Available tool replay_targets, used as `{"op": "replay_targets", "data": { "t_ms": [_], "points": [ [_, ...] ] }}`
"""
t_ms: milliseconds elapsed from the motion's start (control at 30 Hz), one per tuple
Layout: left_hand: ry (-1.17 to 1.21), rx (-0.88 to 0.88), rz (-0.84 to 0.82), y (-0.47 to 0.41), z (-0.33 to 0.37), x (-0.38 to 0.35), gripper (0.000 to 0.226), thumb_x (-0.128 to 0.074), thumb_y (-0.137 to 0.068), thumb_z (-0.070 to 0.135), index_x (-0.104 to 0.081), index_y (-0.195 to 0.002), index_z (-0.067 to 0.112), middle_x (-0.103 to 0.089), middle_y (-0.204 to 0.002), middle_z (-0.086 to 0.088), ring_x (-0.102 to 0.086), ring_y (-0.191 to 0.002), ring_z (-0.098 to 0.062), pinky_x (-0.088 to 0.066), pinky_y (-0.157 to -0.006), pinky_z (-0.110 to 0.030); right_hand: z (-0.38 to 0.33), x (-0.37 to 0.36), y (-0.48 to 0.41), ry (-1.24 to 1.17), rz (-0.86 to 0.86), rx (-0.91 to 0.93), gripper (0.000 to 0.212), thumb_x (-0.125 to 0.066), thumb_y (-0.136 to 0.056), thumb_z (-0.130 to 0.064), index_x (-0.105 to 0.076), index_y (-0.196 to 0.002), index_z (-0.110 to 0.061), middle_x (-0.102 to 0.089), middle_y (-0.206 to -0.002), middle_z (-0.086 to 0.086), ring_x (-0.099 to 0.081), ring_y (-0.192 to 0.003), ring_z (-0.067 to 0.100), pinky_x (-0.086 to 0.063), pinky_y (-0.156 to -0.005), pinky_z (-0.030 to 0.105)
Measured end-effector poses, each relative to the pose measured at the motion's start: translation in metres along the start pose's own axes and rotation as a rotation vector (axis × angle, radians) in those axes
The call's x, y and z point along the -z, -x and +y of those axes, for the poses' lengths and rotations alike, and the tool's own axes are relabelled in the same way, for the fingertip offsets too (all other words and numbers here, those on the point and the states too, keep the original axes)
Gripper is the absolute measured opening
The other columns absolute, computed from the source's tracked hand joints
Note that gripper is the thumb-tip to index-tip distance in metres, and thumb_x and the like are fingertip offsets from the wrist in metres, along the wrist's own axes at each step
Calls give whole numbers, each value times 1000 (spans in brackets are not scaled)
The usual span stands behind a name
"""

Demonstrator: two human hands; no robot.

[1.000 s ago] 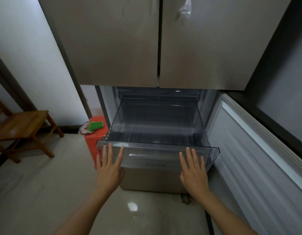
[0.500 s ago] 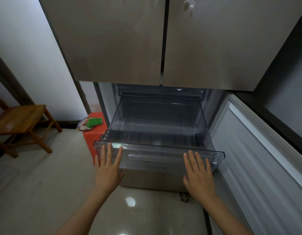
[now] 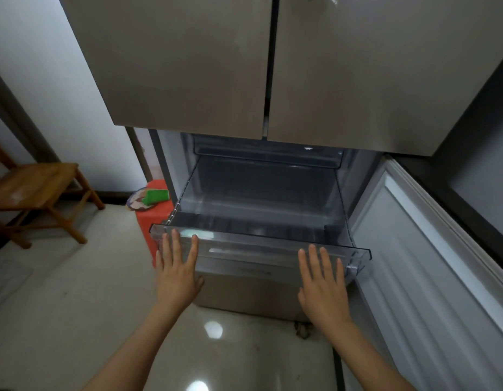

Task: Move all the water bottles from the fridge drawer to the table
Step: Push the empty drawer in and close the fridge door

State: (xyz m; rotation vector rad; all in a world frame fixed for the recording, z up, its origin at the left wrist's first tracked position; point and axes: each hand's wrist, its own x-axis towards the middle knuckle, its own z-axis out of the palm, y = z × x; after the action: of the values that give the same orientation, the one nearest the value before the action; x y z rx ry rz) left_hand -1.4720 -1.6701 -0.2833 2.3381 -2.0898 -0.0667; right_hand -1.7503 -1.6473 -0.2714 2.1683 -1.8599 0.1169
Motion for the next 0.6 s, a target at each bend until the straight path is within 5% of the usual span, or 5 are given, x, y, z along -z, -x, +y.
{"op": "replay_targets", "data": {
  "t_ms": [133,233,300,600],
  "points": [
    [-19,-46,-24,-31,2,9,106,-54,-83,50,40,-125,27,46,-133,-15,40,-124,-35,5,-113,-49,0,-2,-29,-98,-46,-62,93,-85,-47,-17,-49,-131,-5,-49,-136,20,-47,-124,39,-39,-95,58],
    [23,-47,-40,-53,9,12,109,-56,-82,49,42,-125,29,45,-135,-14,40,-125,-34,8,-111,-47,7,-15,-53,-124,-141,-47,90,-59,-82,-22,8,-142,-17,1,-155,14,0,-143,35,-6,-113,53],
    [16,-46,-41,-70,10,15,111,-58,-81,49,43,-125,31,45,-136,-13,38,-126,-33,8,-111,-47,12,-22,-69,-96,-203,-52,88,-47,-89,-27,27,-136,-17,14,-155,11,14,-142,32,4,-114,50],
    [76,-124,-83,-175,21,31,99,-55,-83,49,23,-141,28,27,-150,-17,26,-137,-35,-2,-115,-48,26,-13,-171,-83,-329,-87,82,-48,-91,-31,11,-146,-14,3,-156,8,0,-144,27,-10,-114,49]
  ]
}}
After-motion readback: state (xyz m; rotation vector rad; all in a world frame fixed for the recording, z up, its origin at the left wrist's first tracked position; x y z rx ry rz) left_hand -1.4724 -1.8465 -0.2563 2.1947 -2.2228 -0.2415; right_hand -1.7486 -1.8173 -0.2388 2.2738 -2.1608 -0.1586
